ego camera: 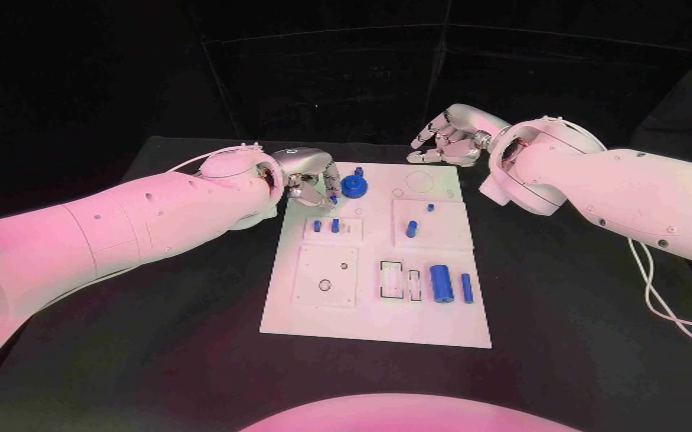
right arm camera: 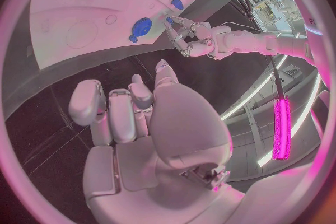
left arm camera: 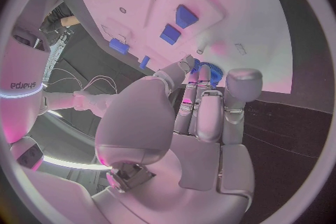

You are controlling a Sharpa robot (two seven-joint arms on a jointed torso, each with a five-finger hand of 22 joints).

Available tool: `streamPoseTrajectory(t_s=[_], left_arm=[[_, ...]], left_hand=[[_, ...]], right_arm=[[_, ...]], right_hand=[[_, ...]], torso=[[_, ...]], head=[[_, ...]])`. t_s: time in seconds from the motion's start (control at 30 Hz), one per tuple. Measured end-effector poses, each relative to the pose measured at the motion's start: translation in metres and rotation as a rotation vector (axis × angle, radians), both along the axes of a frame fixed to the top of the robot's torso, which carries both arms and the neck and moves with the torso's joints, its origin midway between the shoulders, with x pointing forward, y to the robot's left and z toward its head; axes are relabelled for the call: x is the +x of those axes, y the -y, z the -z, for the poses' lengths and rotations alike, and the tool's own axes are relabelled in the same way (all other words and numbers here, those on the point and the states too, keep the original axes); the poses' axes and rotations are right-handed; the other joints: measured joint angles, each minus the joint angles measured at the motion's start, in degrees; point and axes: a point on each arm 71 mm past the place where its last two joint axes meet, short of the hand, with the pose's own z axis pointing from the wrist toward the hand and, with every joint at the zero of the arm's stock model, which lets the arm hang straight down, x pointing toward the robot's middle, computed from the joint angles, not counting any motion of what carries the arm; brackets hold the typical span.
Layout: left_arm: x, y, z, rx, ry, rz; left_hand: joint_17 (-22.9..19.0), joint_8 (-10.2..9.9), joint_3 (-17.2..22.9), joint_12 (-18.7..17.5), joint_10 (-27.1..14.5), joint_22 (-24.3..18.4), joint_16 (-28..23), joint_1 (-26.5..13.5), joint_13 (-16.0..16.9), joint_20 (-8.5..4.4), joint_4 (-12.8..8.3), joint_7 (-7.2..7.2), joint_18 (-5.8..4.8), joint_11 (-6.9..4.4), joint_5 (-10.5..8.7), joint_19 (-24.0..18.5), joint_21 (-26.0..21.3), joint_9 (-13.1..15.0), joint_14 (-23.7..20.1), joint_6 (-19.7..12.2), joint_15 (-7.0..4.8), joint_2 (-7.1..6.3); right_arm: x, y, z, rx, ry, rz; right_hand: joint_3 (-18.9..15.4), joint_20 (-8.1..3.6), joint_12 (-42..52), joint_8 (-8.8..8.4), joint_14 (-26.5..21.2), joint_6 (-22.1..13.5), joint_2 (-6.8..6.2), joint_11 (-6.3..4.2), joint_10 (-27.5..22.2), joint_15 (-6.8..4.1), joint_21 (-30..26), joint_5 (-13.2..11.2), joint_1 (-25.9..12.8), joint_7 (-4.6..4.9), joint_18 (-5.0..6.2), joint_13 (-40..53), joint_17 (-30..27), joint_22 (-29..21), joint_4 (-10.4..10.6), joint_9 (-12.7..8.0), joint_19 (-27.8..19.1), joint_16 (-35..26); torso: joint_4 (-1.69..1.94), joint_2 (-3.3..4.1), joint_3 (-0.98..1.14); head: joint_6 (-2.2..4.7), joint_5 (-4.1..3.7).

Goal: Assemble the parts on the task board

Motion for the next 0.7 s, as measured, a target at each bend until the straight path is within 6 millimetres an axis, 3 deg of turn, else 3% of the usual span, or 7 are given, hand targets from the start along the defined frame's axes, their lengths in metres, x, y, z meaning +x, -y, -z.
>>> streamPoseTrajectory(t_s=[0.7], left_arm=[[0.004,-0.0009,0.005,0.03,-0.043,-0.011]], left_hand=[[-0.1,-0.3,0.2,-0.2,0.4,0.2,0.0,0.0,0.0,0.0,-0.2,-0.02,0.01,0.0,0.0,0.0,0.2,0.0,0.0,0.4,0.0,0.0]], right_arm=[[0.0,-0.0009,0.0001,0.0,0.0,-0.001]], right_hand=[[0.0,0.0,0.0,0.0,0.0,0.0,0.0,0.0,0.0,0.0,0.0,0.0,0.0,0.0,0.0,0.0,0.0,0.0,0.0,0.0,0.0,0.0]], torso=[[-0.18,-0.02,0.05]], head=[[-0.22,0.2]])
